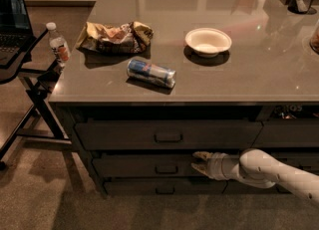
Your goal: Open middle drawer
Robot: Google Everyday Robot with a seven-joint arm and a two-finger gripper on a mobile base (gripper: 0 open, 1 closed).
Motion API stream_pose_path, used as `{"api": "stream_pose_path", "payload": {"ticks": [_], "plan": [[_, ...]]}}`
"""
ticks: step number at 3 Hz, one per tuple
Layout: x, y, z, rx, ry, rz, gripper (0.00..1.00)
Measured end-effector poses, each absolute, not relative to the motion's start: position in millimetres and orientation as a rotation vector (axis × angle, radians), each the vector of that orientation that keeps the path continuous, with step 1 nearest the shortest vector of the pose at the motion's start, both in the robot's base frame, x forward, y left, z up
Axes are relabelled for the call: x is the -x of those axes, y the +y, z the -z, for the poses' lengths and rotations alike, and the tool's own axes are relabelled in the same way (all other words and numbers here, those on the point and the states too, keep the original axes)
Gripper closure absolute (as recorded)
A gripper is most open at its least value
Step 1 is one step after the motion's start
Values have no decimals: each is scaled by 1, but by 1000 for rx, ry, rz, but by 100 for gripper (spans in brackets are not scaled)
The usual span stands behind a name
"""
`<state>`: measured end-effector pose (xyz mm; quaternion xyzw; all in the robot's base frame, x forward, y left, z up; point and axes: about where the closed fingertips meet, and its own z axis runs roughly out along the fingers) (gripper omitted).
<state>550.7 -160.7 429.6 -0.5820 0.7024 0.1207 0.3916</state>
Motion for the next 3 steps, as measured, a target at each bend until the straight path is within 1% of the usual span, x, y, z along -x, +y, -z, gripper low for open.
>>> {"api": "stream_pose_path", "payload": {"ticks": [1,2,3], "plan": [[-551,-161,-430,1478,1784,-307,39],[-536,-167,-421,1474,1786,-332,62],[-534,-166,-420,1478,1782,-345,85]]}}
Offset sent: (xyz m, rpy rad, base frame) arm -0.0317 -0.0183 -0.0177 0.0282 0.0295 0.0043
